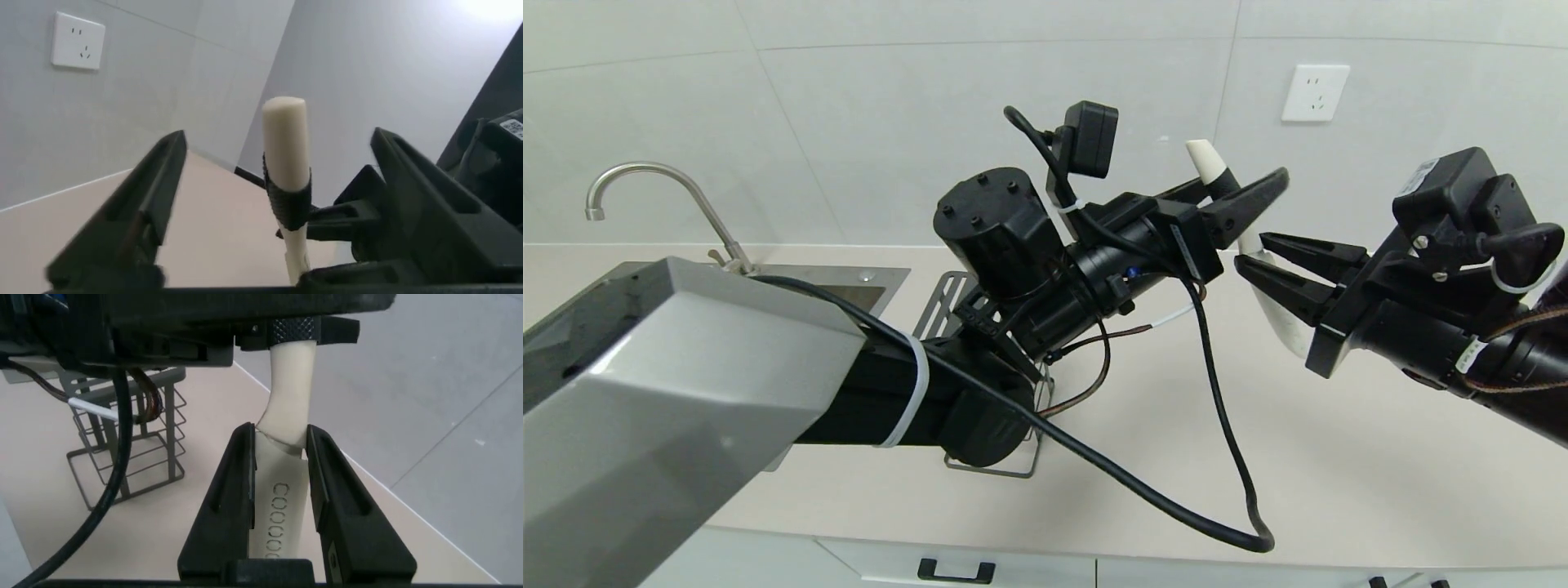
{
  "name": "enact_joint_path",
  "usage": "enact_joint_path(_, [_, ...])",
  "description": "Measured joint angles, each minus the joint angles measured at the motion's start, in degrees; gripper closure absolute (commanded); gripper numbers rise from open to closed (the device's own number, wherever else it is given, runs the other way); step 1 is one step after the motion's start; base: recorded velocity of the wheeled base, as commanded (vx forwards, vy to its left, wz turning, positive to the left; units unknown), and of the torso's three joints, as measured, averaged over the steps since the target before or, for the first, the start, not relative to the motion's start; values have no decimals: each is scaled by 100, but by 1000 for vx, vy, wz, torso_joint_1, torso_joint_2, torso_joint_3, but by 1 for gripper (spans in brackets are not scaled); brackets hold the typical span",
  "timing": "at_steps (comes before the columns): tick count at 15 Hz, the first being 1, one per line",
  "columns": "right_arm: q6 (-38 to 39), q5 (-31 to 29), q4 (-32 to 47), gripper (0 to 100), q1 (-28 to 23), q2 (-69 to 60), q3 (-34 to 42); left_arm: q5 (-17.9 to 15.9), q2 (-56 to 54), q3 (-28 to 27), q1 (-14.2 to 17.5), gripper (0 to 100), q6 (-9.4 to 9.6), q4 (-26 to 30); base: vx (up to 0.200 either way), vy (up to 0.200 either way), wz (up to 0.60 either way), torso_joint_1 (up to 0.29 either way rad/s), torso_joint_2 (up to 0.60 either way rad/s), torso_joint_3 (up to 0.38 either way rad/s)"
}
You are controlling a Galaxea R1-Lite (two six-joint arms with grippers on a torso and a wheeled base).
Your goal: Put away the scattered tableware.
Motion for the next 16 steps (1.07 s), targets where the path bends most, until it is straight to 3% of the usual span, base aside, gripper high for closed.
enact_joint_path(4, [0,-13,16,100,0,85,-190,2,9,-6,-10,100,-2,-24,0,0,0,0,0,0])
enact_joint_path(5, [-5,0,27,0,0,146,-300,24,1,-6,-16,100,1,-30,0,0,0,0,0,0])
enact_joint_path(11, [-43,-35,-40,0,171,524,-501,255,-143,-4,6,100,69,22,0,0,0,0,0,0])
enact_joint_path(12, [-43,-40,-40,0,179,540,-463,263,-190,2,43,100,160,71,0,0,0,0,0,0])
enact_joint_path(13, [-43,-41,-40,0,184,529,-378,296,-236,7,139,100,364,154,0,0,0,0,0,0])
enact_joint_path(15, [-43,-49,-41,0,182,477,-184,556,-302,7,328,100,666,319,0,0,0,0,0,0])
enact_joint_path(16, [-43,-52,-33,0,182,424,0,649,-346,7,380,100,688,332,0,0,0,0,0,0])
